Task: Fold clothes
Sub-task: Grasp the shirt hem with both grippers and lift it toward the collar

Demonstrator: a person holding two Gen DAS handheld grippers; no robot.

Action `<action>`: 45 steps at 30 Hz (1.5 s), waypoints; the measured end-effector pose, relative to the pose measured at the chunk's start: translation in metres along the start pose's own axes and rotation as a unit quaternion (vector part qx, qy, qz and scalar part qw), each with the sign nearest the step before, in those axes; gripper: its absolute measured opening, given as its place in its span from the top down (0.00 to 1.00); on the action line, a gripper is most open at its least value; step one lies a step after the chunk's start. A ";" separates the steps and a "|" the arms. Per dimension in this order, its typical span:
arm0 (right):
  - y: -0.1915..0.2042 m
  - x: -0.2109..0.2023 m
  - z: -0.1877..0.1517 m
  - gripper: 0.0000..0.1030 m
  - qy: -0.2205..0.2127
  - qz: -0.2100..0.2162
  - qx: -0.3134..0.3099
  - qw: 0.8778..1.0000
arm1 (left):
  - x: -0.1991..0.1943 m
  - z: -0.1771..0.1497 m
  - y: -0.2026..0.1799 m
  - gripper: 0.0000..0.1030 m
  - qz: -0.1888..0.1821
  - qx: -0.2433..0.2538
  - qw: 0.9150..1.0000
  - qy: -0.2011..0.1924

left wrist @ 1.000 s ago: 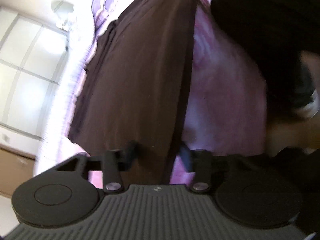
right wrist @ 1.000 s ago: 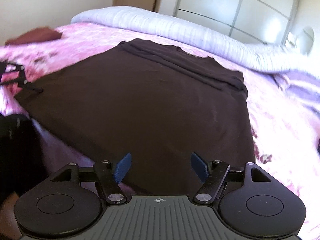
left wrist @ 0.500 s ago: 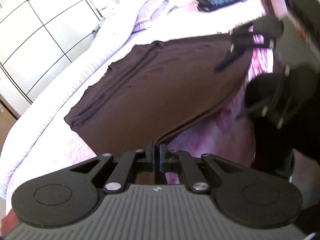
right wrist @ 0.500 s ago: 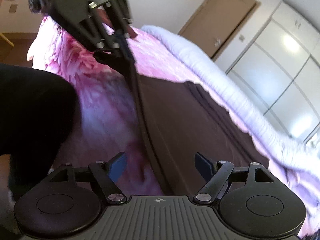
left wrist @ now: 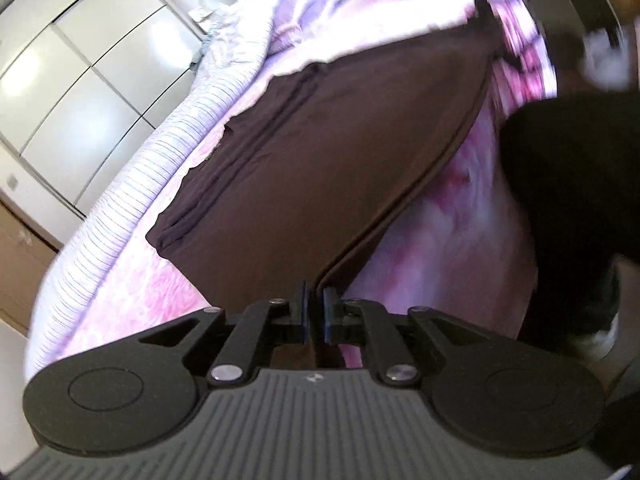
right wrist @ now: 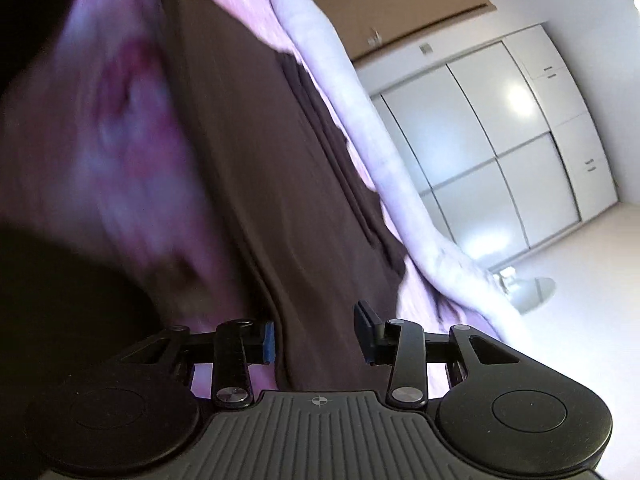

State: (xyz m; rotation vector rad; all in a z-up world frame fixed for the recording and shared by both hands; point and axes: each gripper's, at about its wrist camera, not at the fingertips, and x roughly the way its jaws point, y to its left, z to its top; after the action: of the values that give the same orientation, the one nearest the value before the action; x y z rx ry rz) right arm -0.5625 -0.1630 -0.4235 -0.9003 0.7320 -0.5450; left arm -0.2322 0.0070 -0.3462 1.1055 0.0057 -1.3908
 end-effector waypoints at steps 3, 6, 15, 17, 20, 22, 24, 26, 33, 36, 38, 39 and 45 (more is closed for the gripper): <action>-0.006 0.004 -0.015 0.63 0.013 -0.008 -0.011 1.000 | 0.010 -0.007 -0.017 0.82 0.019 0.047 0.998 0.022; -0.009 0.005 -0.022 0.63 0.019 -0.011 -0.025 0.999 | 0.017 -0.017 -0.030 0.78 0.058 0.101 0.992 0.044; -0.027 0.004 -0.041 0.98 0.042 0.008 -0.060 0.997 | 0.019 -0.023 -0.028 0.96 0.089 0.164 0.981 0.052; -0.041 0.000 -0.038 0.98 0.036 0.017 -0.069 0.997 | 0.009 -0.018 -0.007 0.96 0.086 0.149 0.984 0.044; -0.068 -0.012 -0.031 0.98 0.025 0.011 -0.072 0.997 | -0.015 -0.008 0.021 0.97 0.079 0.120 0.989 0.025; -0.086 -0.024 -0.025 0.99 0.018 0.003 -0.069 0.997 | -0.036 -0.006 0.026 0.97 0.071 0.110 0.991 0.020; -0.094 -0.043 -0.018 0.99 0.007 -0.002 -0.066 0.998 | -0.056 -0.005 0.030 0.98 0.062 0.101 0.993 0.014; -0.096 -0.070 -0.016 0.99 -0.005 -0.004 -0.062 0.998 | -0.081 -0.006 0.030 0.98 0.052 0.093 0.994 0.007; -0.088 -0.169 -0.005 0.99 -0.012 0.035 -0.043 0.998 | -0.177 -0.019 0.020 0.98 -0.029 0.056 0.998 0.012; -0.080 -0.210 -0.001 0.99 -0.003 0.055 -0.033 0.998 | -0.203 -0.021 0.013 0.98 -0.067 0.047 0.996 0.019; -0.078 -0.232 0.002 0.99 0.005 0.057 -0.021 0.998 | -0.215 -0.020 0.009 0.98 -0.093 0.033 0.995 0.025; -0.077 -0.243 0.003 0.99 0.008 0.058 -0.016 0.998 | -0.219 -0.020 0.009 0.98 -0.104 0.022 0.994 0.028; -0.077 -0.258 0.011 0.99 0.010 0.063 -0.027 0.998 | -0.216 -0.012 0.033 0.98 -0.077 0.000 0.997 0.013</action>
State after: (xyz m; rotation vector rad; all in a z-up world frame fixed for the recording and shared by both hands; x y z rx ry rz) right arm -0.7280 -0.0182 -0.2674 -0.8929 0.8197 -0.4252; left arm -0.2566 0.1728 -0.2050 1.1421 0.1120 -1.5128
